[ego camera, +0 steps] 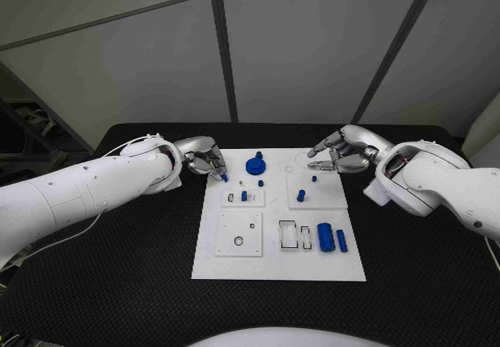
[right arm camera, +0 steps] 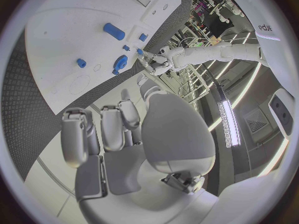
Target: Assemble the parts on the task board
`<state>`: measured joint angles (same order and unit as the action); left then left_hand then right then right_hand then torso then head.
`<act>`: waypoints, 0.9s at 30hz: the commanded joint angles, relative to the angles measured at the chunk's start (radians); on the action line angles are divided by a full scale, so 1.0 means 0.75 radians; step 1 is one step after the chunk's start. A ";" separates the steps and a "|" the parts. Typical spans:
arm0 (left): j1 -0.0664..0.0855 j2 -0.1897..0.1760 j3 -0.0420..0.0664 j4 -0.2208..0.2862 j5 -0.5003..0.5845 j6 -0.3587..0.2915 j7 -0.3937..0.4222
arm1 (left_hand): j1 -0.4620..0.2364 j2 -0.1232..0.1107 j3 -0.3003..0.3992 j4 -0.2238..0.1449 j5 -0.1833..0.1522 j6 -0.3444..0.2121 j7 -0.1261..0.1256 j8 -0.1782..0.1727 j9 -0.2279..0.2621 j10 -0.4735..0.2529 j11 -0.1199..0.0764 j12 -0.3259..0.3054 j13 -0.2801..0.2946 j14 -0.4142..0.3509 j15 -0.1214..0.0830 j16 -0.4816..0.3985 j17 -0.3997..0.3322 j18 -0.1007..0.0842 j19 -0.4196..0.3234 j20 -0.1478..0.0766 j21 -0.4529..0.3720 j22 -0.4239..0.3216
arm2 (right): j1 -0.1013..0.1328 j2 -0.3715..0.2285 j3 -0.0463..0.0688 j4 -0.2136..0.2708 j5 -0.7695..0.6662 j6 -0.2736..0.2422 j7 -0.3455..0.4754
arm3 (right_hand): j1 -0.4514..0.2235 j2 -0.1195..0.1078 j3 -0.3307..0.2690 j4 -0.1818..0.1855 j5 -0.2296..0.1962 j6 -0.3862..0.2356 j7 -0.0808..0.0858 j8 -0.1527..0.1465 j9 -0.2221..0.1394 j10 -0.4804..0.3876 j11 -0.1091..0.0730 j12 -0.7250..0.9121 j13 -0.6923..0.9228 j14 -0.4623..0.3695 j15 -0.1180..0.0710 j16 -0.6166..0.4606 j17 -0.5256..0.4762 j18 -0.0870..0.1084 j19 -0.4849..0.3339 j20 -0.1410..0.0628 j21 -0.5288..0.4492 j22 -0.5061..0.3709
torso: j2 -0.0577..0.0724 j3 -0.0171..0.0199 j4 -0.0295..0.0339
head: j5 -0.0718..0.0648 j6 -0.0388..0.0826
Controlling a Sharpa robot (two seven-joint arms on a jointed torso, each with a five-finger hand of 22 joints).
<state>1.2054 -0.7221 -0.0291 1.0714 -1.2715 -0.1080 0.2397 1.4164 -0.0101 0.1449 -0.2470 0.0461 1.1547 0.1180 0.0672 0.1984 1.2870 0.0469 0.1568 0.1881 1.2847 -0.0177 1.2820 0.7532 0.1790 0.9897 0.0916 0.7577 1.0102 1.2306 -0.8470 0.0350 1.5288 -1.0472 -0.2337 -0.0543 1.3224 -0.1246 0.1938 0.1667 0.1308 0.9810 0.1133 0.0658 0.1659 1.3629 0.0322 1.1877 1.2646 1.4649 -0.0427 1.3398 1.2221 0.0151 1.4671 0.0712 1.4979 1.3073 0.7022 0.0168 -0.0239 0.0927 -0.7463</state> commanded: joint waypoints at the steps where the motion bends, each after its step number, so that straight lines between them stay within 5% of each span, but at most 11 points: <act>1: 0.002 0.003 0.001 -0.003 -0.003 -0.010 -0.014 | 0.009 0.014 -0.001 -0.011 0.008 0.011 -0.001 0.005 0.002 0.008 0.000 -0.002 0.003 0.008 0.001 0.008 0.002 0.003 0.007 0.003 -0.004 0.002 | 0.002 0.000 0.001 0.003 -0.002 0.002 0.011 | -0.006 0.011 0.003 0.008 0.002 0.006 0.001 0.004 0.002 0.001 -0.002 0.003 -0.001 0.040 -0.004 -0.009 -0.002 0.011 0.066 -0.007 -0.004 0.236 | 0.000 0.0000 0.0000 | 0.000 -0.001; 27: 0.002 0.018 0.001 -0.013 -0.003 -0.011 -0.018 | 0.001 0.024 0.001 -0.010 0.007 0.020 0.000 0.005 0.003 0.011 0.000 -0.001 0.008 0.017 0.000 0.016 0.014 0.004 0.012 0.003 -0.002 0.006 | 0.002 0.003 0.001 0.001 -0.002 0.005 0.012 | -0.006 0.011 0.003 0.008 0.002 0.006 0.001 0.004 0.002 0.001 -0.002 0.003 -0.001 0.040 -0.004 -0.009 -0.002 0.011 0.066 -0.007 -0.004 0.236 | 0.000 0.0005 0.0004 | -0.001 -0.001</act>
<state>1.2053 -0.7100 -0.0291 1.0618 -1.2718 -0.1115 0.2297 1.4160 0.0003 0.1477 -0.2499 0.0460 1.1634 0.1195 0.0672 0.1998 1.2872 0.0467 0.1569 0.1927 1.2922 -0.0180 1.2896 0.7621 0.1789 0.9932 0.0952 0.7577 1.0129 1.2306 -0.8455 0.0350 1.5277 -1.0472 -0.2334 -0.0542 1.3224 -0.1246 0.1939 0.1667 0.1308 0.9810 0.1133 0.0658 0.1658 1.3629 0.0321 1.1877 1.2646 1.4649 -0.0426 1.3398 1.2221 0.0151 1.4671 0.0713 1.4979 1.3073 0.7021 0.0169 -0.0239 0.0926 -0.7474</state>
